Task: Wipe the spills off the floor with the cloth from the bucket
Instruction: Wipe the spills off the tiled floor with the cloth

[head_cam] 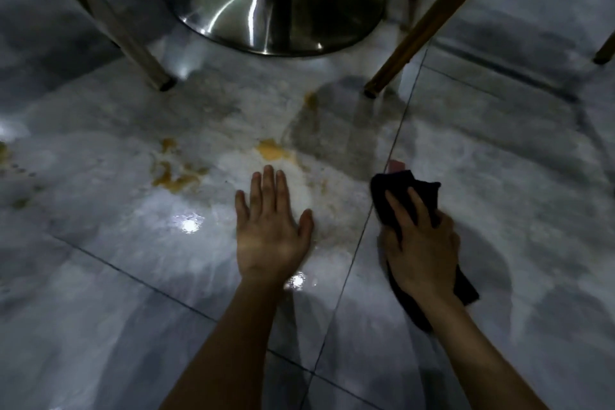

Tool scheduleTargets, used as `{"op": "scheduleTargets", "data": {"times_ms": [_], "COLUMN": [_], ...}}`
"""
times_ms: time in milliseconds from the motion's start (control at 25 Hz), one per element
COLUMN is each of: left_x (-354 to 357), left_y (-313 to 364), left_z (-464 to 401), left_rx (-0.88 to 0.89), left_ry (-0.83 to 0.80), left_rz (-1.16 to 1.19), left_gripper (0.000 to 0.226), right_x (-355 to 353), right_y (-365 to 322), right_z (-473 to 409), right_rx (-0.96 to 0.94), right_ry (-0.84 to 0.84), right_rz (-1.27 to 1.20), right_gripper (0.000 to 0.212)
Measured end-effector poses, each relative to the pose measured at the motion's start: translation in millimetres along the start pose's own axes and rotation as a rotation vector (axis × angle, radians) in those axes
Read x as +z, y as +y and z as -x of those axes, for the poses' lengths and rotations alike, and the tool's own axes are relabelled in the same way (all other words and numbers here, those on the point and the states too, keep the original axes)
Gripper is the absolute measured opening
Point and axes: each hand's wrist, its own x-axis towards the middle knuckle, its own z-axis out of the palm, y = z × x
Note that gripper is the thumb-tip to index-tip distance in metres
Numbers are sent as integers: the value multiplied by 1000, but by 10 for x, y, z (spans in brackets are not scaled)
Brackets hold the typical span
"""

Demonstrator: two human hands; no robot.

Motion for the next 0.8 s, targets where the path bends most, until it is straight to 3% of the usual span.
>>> {"op": "scheduleTargets", "data": {"times_ms": [120, 280, 400, 520, 640, 720, 800], "left_x": [-8, -9, -38, -138, -288, -405, -487], "left_y": [-23, -51, -83, -228, -567, -863, -1178], "left_z": [-3, -49, -57, 26, 184, 259, 287], "left_rx": [18, 22, 42, 60, 23, -63, -163], "left_ry": [4, -22, -116, -110, 3, 70, 69], "left_rz": [14, 17, 62, 125, 42, 10, -22], "left_gripper": [77, 77, 74, 72, 72, 72, 74], "right_x": [10, 25, 110, 90, 28, 8, 31], "right_y": [-271, -933, -1033, -672, -432, -677, -1165], "right_z": [-438, -1104, -533, 200, -7, -375, -616], "right_rx": [132, 164, -45, -137, 56, 240, 247], "right_ry": [105, -35, -1, -7, 8, 44, -44], "right_rz": [3, -44, -28, -3, 41, 40, -43], "right_gripper": [51, 55, 55, 58, 55, 52, 52]}}
